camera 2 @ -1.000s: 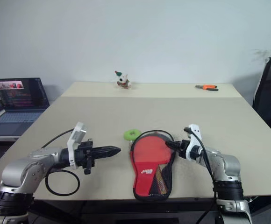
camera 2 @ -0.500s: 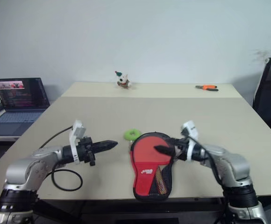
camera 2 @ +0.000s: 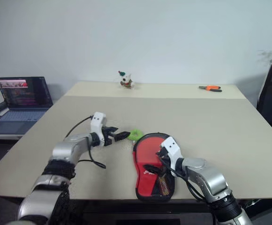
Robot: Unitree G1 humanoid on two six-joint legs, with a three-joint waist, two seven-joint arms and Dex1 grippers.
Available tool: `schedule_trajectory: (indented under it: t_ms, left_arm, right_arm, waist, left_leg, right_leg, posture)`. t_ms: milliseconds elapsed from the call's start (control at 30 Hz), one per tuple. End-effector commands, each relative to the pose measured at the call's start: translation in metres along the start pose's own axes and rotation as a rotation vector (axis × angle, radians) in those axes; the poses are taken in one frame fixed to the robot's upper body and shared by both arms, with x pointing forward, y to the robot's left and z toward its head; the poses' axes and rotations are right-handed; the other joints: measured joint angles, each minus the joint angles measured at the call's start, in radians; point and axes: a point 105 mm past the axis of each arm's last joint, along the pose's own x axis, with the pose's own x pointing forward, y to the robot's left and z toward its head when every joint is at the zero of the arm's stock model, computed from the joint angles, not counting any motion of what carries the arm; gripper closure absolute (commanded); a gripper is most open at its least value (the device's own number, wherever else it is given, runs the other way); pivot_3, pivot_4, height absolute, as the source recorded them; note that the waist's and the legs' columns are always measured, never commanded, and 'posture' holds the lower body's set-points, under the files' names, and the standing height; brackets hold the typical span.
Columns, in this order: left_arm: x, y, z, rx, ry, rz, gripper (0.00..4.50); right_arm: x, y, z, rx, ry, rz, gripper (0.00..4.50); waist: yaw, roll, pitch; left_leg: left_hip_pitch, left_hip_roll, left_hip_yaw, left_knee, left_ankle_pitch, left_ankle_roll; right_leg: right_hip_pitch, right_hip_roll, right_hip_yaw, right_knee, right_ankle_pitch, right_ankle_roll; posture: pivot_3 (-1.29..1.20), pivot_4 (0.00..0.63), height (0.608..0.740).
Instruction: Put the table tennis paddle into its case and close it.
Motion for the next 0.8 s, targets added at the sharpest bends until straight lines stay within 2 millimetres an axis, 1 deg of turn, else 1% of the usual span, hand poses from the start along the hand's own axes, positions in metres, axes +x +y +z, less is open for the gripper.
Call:
schedule_trajectory:
  t_ms: [33, 200, 400, 433, 500, 667, 800]
  left_arm:
    - [0.010, -0.003, 0.005, 0.036, 0.026, -0.031, 0.03]
    - [0.019, -0.011, -0.005, 0.039, 0.104, -0.075, 0.03]
    - [0.022, -0.011, -0.018, 0.048, 0.150, -0.069, 0.03]
    - [0.022, -0.011, -0.020, 0.047, 0.155, -0.064, 0.20]
    - [0.023, -0.011, -0.023, 0.045, 0.159, -0.062, 0.58]
    - [0.024, -0.014, -0.025, 0.031, 0.153, -0.072, 2.43]
    - [0.024, -0.013, -0.024, 0.035, 0.144, -0.066, 3.90]
  right_arm:
    - [-0.001, 0.001, 0.010, -0.028, -0.041, -0.010, 0.00]
    - [-0.002, 0.000, 0.010, -0.026, -0.040, -0.031, 0.00]
    - [-0.004, -0.002, 0.009, -0.024, -0.044, -0.051, 0.00]
    - [-0.004, -0.003, 0.009, -0.024, -0.044, -0.054, 0.00]
    - [-0.004, -0.003, 0.010, -0.025, -0.047, -0.058, 0.00]
    - [0.000, 0.000, 0.020, -0.039, -0.096, -0.043, 0.00]
    - [0.009, 0.004, 0.019, -0.061, -0.084, -0.018, 0.00]
  waist:
    - [-0.005, 0.000, 0.000]
    - [-0.006, 0.000, 0.000]
    - [-0.004, 0.000, 0.000]
    - [-0.004, 0.000, 0.000]
    - [-0.004, 0.000, 0.000]
    - [-0.003, 0.000, 0.000]
    - [-0.004, 0.000, 0.000]
  left_leg:
    - [0.000, 0.000, 0.001, 0.000, 0.000, 0.000]
    - [0.000, 0.000, 0.001, 0.000, 0.000, 0.000]
    - [0.000, 0.000, 0.001, 0.000, 0.000, 0.000]
    - [0.000, 0.000, 0.000, 0.000, 0.000, 0.000]
    - [0.000, 0.000, 0.000, 0.000, 0.000, 0.000]
    - [0.000, 0.000, 0.000, 0.000, 0.000, 0.000]
    - [0.000, 0.000, 0.000, 0.000, 0.000, 0.000]
  right_leg:
    - [0.000, 0.000, 0.001, 0.000, 0.000, 0.000]
    - [-0.001, 0.000, 0.001, 0.000, 0.000, 0.000]
    - [-0.001, 0.000, 0.000, 0.001, 0.000, 0.000]
    - [0.000, 0.000, 0.000, 0.001, 0.000, 0.000]
    - [0.000, 0.000, 0.000, 0.001, 0.000, 0.000]
    - [0.000, 0.000, 0.000, 0.001, 0.000, 0.000]
    - [0.000, 0.000, 0.000, 0.001, 0.000, 0.000]
  posture:
    - [0.00, 0.150, 0.740]
    - [0.00, 0.150, 0.740]
    - [0.00, 0.150, 0.740]
    - [0.00, 0.150, 0.740]
    - [0.00, 0.150, 0.740]
    - [0.00, 0.150, 0.740]
    - [0.00, 0.150, 0.740]
